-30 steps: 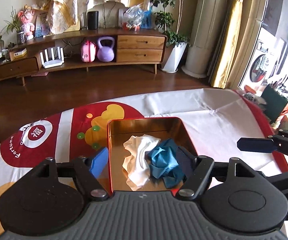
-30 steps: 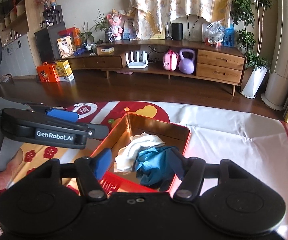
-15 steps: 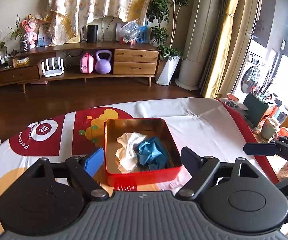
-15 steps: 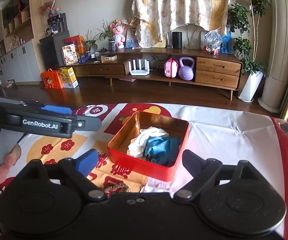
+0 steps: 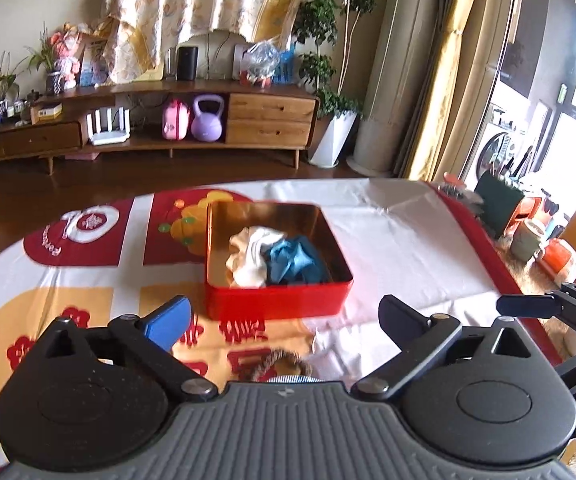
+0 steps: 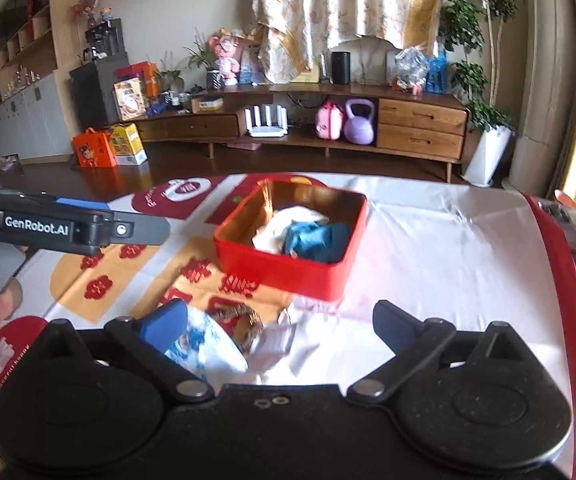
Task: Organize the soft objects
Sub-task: 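Move both tools back to the remaining soft items beside the tin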
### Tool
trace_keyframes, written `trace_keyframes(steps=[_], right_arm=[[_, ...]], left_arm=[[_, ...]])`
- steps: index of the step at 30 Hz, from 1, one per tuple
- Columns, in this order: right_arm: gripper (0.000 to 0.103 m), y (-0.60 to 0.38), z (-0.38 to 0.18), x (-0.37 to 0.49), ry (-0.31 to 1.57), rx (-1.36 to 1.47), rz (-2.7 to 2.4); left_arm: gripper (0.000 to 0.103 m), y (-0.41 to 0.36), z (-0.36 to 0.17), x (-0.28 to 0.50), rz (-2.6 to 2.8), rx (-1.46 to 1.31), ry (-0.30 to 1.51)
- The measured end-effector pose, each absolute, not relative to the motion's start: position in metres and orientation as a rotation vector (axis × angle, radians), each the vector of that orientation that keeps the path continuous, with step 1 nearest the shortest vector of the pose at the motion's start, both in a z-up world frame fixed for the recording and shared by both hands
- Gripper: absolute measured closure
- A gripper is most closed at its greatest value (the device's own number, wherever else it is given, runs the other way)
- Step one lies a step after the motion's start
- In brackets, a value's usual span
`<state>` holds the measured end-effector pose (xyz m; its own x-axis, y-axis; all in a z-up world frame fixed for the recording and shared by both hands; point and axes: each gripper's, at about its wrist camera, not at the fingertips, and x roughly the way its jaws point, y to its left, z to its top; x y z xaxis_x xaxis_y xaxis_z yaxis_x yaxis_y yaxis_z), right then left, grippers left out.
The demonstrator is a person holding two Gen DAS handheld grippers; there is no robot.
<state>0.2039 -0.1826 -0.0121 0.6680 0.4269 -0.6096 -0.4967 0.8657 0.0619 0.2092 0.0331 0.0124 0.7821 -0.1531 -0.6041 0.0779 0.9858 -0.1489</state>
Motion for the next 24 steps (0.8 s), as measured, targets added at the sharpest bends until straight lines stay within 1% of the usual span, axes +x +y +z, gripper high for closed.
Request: trace_keyframes(steps=[5,12,24], right_arm=[[0.002,-0.184,-0.028,0.194,0.674,-0.108,0.501],[0.002,-0.185,-0.046,0.190,0.715,-0.084,0.503],[0.004,-0.170,-0.068,0.187,0.754,-0.160,0.542]], left_arm=[[0.000,0.032,-0.004,0.197,-0.112,-0.122,0.651],[0.000,0.026,-0.035,0.189,-0.131,-0.117,0.707],[0.000,0.022,-0.077,0.192,-0.164,-0.124,0.786]])
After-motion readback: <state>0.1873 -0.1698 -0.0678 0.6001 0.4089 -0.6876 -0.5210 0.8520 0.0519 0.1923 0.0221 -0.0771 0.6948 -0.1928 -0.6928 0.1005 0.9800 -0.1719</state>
